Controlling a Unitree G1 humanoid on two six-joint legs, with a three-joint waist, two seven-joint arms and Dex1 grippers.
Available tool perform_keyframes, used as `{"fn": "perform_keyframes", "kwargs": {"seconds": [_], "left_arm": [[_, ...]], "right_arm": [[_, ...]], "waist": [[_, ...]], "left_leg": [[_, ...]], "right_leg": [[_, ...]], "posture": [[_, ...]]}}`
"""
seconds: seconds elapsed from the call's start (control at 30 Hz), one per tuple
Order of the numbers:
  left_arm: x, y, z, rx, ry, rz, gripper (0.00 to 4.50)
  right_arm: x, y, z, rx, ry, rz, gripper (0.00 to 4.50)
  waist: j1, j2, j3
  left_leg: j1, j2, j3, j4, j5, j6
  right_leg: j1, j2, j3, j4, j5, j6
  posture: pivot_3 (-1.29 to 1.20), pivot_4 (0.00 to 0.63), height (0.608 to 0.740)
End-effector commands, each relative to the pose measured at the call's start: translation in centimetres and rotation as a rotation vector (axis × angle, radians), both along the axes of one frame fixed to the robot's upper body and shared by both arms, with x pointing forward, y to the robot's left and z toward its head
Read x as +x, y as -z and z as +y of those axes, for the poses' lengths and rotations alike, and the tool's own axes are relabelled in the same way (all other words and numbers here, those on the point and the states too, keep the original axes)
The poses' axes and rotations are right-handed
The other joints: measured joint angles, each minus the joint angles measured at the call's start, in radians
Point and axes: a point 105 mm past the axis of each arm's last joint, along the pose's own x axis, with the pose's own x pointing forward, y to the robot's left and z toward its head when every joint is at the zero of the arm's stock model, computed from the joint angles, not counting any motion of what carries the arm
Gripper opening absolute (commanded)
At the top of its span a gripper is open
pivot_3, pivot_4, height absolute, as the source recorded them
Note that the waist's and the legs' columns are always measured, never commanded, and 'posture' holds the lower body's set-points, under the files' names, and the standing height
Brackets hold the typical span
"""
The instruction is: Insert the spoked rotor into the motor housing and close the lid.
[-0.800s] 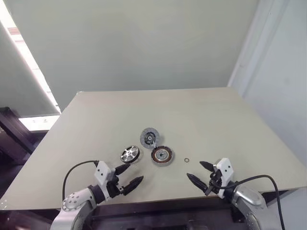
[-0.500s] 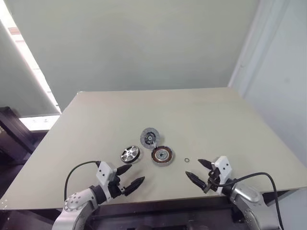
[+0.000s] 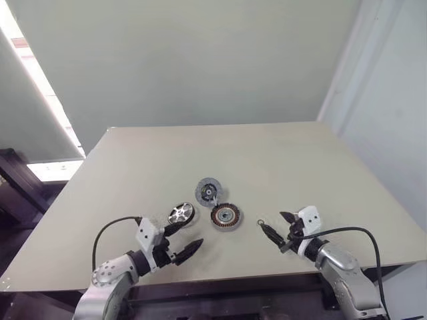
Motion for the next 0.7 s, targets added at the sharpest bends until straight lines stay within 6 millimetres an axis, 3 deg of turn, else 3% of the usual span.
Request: {"fn": "perform_keyframes", "kwargs": {"seconds": [0.03,0.3,0.7], "left_arm": [[0.5,-0.4,-0.8,0.002,0.014,-0.028,4.46],[0.7,-0.3,-1.5,-0.007,0.027,-0.03,4.46],[0.5,0.0,-2.0,0.006,0.041,-0.016,4.46]], "right_arm": [[1.1,-0.2,-0.2,-0.041,0.034,-0.005,4.46],[2.5,1.0,0.0,-0.049,0.107,0.088,4.46],[3.6,2.6,2.0,-0.094,0.058,0.135,4.46]], "waist": [[0.0,0.0,0.0],[0.0,0.0,0.0],[-0.001,0.0,0.0]], "left_leg": [[0.0,0.0,0.0,0.0,0.0,0.0],[0.0,0.0,0.0,0.0,0.0,0.0],[0.0,0.0,0.0,0.0,0.0,0.0]], "right_leg": [[0.0,0.0,0.0,0.0,0.0,0.0],[0.0,0.001,0.0,0.0,0.0,0.0],[0.0,0.001,0.001,0.0,0.0,0.0]], "posture": [[0.0,0.0,0.74],[0.0,0.0,0.74],[0.0,0.0,0.74]]}}
